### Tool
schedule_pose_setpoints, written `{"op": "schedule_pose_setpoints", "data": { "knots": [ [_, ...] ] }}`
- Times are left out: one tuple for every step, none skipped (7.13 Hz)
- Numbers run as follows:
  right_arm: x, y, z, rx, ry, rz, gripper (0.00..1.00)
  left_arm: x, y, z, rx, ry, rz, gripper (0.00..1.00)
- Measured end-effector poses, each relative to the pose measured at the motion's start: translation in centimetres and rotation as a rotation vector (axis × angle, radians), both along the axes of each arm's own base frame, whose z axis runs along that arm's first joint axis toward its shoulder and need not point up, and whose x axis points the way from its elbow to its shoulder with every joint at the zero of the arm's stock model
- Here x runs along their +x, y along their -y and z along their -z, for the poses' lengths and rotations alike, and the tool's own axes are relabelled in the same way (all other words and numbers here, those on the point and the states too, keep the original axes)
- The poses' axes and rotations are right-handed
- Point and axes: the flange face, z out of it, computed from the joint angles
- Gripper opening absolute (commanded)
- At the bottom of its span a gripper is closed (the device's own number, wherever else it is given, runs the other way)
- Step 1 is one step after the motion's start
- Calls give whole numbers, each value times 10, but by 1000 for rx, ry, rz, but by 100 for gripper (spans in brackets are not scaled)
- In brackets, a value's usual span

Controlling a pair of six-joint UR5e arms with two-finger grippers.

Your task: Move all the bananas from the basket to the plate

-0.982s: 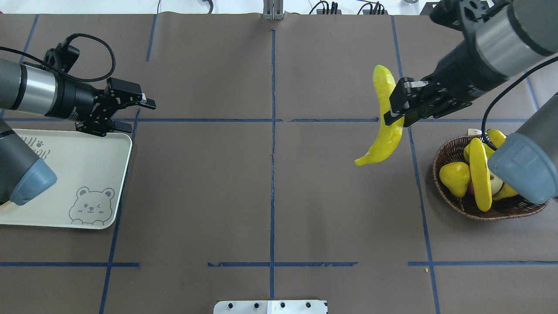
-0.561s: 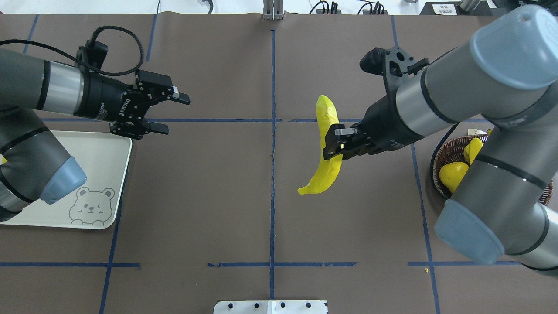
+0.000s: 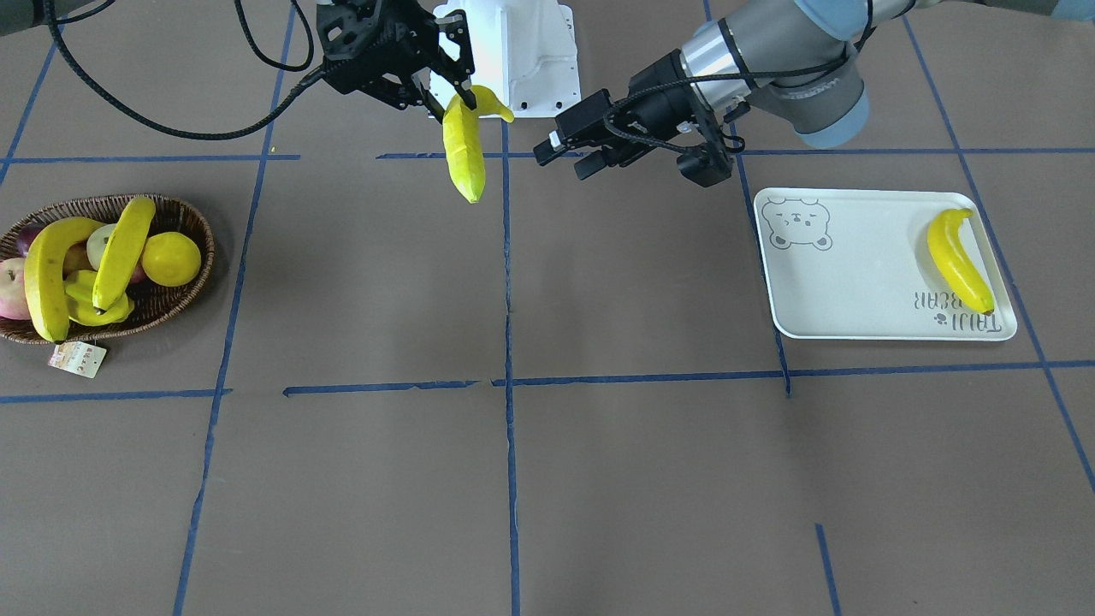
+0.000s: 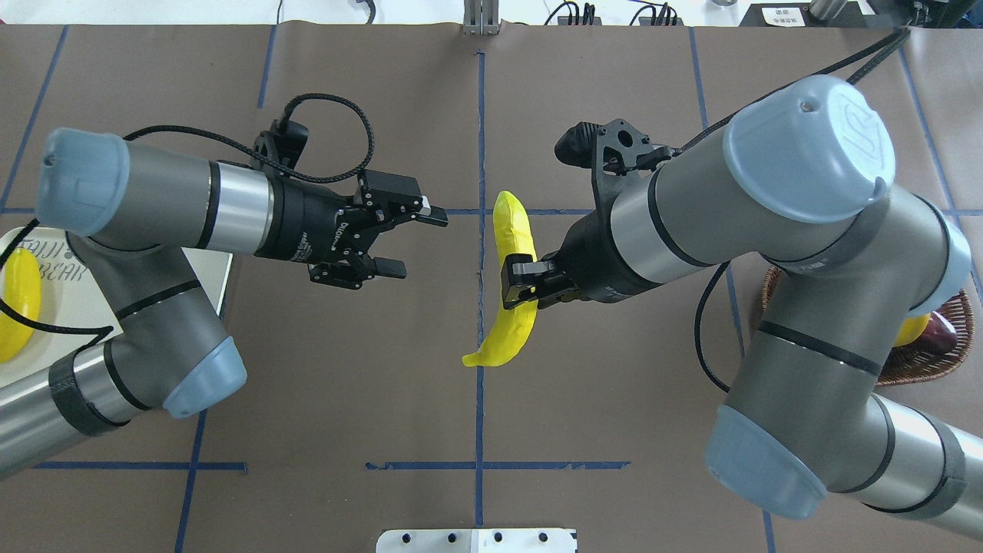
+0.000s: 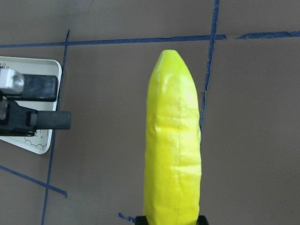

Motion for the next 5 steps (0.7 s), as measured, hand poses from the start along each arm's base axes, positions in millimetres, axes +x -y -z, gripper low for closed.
{"op": "schedule_pose_setpoints", "data": {
  "knots": [
    [-5,-4,1,3,-1,-2,1,11,-6,11,-15,-15,2,99],
    [-8,-7,3,3,1,-3,1,22,-11,25,-29,-22,6,99],
    [-10,-9,5,4,4,-2,1,37,-19,38,-39,-24,14,98],
    [-11,-10,7,3,6,-1,1,49,-27,47,-45,-28,24,95],
    [-11,-10,7,3,7,-1,1,55,-32,52,-47,-33,32,88]
  ]
}}
